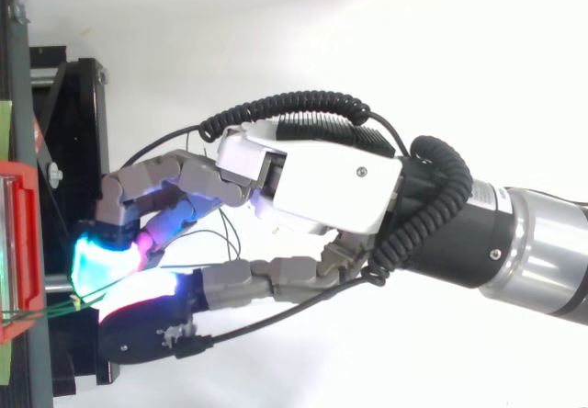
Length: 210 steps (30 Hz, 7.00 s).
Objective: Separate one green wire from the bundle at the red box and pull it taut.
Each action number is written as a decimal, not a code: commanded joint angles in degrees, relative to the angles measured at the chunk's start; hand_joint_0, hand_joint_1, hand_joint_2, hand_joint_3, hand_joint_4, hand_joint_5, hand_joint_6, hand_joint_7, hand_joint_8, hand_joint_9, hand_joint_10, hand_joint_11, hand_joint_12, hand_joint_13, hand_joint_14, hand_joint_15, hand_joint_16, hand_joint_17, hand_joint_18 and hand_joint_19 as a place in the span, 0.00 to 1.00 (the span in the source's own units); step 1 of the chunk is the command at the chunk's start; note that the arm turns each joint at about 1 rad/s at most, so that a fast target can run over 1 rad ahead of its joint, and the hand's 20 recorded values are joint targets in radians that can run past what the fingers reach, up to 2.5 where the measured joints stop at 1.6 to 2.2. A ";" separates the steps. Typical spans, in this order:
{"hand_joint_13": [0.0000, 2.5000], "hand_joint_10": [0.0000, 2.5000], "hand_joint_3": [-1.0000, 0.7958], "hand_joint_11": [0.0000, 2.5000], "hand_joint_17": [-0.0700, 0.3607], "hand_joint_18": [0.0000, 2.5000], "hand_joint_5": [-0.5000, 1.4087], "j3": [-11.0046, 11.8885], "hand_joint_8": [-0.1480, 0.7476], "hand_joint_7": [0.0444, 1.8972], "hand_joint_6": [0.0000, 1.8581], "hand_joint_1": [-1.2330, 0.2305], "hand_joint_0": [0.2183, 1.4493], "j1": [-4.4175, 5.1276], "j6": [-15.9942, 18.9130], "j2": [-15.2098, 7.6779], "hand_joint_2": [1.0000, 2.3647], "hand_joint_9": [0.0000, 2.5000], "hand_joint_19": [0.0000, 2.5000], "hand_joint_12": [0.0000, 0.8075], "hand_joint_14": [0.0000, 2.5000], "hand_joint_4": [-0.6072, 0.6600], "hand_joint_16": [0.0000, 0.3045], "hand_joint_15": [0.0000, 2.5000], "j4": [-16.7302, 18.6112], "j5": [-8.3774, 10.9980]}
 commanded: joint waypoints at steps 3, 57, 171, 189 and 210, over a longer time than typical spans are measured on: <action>0.25 0.00 0.36 0.18 0.40 0.25 0.16 0.32 0.52 0.50 0.46 0.40 0.30 0.26 -0.35 -0.09 0.01 0.32 0.11 0.38 0.00 0.66 0.15 0.06 -0.59 0.17; 0.31 0.01 0.28 0.36 0.39 0.32 0.17 2.87 0.54 0.54 0.50 0.27 0.40 1.05 4.30 -1.76 0.00 0.43 0.12 0.38 0.00 0.57 0.14 0.10 -0.85 0.35; 0.37 0.01 0.28 0.35 0.41 0.36 0.17 4.62 0.54 0.54 0.49 0.43 0.26 0.44 10.37 2.28 0.00 0.43 0.16 0.40 0.01 0.63 0.15 0.15 -16.23 1.05; 0.36 0.01 0.35 0.35 0.40 0.35 0.16 4.62 0.54 0.54 0.49 0.38 0.33 0.44 10.37 2.28 0.01 0.41 0.17 0.39 0.01 0.63 0.15 0.15 -16.41 1.23; 0.36 0.00 0.28 0.35 0.40 0.35 0.15 4.54 0.53 0.53 0.50 0.25 0.42 0.44 10.46 2.28 0.00 0.40 0.15 0.38 0.01 0.61 0.15 0.15 -16.41 1.05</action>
